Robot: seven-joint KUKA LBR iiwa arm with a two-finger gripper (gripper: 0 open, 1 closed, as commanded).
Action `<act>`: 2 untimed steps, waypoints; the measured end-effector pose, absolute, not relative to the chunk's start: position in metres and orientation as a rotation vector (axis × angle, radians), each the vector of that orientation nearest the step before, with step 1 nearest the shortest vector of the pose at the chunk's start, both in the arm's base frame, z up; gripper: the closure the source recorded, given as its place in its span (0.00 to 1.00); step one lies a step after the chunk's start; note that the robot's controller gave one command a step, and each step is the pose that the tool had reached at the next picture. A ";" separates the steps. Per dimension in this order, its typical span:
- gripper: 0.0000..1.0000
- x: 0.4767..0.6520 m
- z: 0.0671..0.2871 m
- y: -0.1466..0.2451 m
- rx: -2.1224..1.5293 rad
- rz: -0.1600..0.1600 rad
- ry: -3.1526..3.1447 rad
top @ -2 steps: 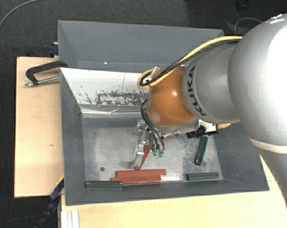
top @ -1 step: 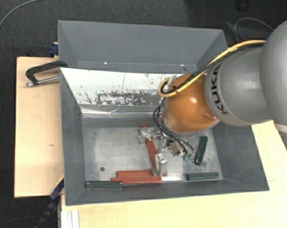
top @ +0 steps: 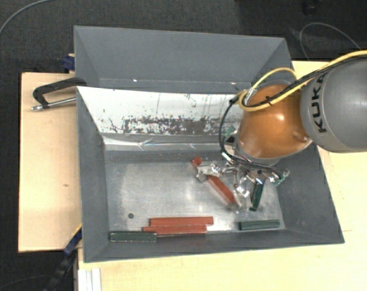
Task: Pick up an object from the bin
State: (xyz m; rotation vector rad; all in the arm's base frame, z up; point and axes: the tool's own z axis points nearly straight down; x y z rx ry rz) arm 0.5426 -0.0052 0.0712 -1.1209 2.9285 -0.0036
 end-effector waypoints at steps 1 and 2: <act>0.00 0.598 0.097 -0.040 -0.998 -0.007 2.966; 0.00 0.568 0.072 0.008 -0.436 0.002 3.106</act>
Offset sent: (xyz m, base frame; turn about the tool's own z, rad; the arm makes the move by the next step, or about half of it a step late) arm 0.0514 -0.0334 0.0228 0.0753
